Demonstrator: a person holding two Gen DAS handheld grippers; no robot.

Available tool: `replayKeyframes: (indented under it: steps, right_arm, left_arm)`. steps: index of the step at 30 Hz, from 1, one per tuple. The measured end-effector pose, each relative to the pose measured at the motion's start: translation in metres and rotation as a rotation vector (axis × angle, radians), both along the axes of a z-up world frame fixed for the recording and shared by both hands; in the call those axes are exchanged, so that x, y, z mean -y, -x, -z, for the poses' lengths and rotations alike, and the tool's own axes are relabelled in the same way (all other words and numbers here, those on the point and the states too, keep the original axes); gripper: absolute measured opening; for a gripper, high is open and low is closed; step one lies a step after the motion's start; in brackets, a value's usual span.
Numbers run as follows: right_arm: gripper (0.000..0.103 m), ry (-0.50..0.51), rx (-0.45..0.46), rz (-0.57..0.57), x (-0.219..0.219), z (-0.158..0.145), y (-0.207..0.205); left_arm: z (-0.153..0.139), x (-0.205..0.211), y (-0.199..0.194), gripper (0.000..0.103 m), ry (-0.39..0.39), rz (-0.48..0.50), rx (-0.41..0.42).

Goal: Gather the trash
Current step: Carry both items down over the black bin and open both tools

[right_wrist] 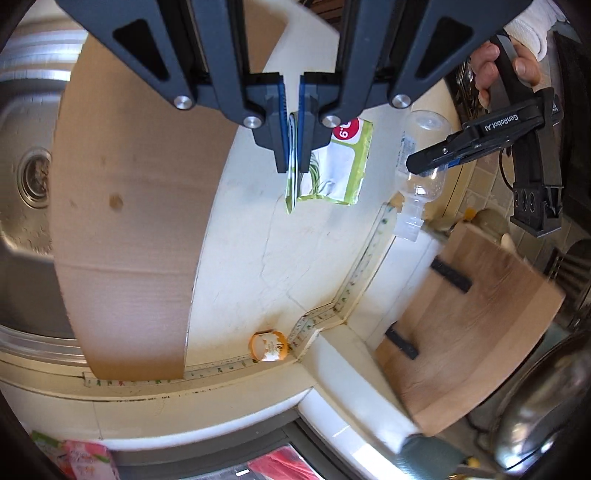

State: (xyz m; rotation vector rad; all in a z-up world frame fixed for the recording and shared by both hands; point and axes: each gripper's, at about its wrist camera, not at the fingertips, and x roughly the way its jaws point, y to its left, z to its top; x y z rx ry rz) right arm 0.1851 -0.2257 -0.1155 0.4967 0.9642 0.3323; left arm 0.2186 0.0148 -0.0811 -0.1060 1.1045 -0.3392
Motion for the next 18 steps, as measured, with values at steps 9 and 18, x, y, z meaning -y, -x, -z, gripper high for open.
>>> replayKeyframes:
  steps: [9, 18]
  right_arm:
    - [0.004, 0.061, 0.011, -0.004, -0.061, -0.005, 0.128]
    - [0.004, 0.128, -0.207, -0.111, -0.108, 0.069, 0.207]
  left_arm:
    - [0.003, -0.033, 0.134, 0.055, -0.035, 0.048, 0.052]
    - [0.079, -0.067, 0.232, 0.055, -0.026, 0.042, -0.128]
